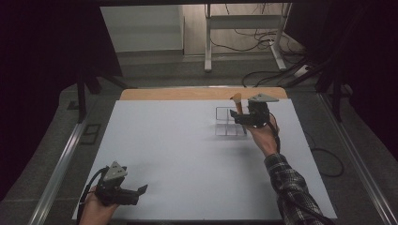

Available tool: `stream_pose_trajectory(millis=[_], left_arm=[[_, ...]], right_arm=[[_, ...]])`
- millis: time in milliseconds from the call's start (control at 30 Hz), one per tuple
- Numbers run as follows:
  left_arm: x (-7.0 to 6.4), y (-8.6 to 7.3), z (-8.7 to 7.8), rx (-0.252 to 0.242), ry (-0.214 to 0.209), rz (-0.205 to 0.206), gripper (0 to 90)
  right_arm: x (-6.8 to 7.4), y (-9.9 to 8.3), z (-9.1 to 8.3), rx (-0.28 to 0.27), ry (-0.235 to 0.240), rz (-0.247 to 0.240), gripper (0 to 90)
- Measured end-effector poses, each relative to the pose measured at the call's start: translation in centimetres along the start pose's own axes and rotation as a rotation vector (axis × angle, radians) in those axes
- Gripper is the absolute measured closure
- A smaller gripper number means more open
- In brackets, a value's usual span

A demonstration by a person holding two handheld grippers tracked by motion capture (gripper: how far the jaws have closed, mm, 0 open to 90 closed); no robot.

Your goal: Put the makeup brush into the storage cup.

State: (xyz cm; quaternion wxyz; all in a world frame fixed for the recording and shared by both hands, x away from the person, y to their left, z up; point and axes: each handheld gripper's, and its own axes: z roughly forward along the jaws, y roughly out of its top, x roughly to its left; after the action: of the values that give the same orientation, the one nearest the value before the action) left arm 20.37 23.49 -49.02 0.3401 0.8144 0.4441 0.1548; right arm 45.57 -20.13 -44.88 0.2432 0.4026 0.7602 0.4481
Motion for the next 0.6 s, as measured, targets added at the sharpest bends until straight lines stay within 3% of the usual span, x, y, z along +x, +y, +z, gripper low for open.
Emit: stream_pose_trajectory(millis=[600], left_arm=[[0.01,0.0,-0.03,-0.001,-0.002,0.001,0.6]], right_arm=[[0.38,-0.05,-0.63,0.03,0.032,0.002,12.3]])
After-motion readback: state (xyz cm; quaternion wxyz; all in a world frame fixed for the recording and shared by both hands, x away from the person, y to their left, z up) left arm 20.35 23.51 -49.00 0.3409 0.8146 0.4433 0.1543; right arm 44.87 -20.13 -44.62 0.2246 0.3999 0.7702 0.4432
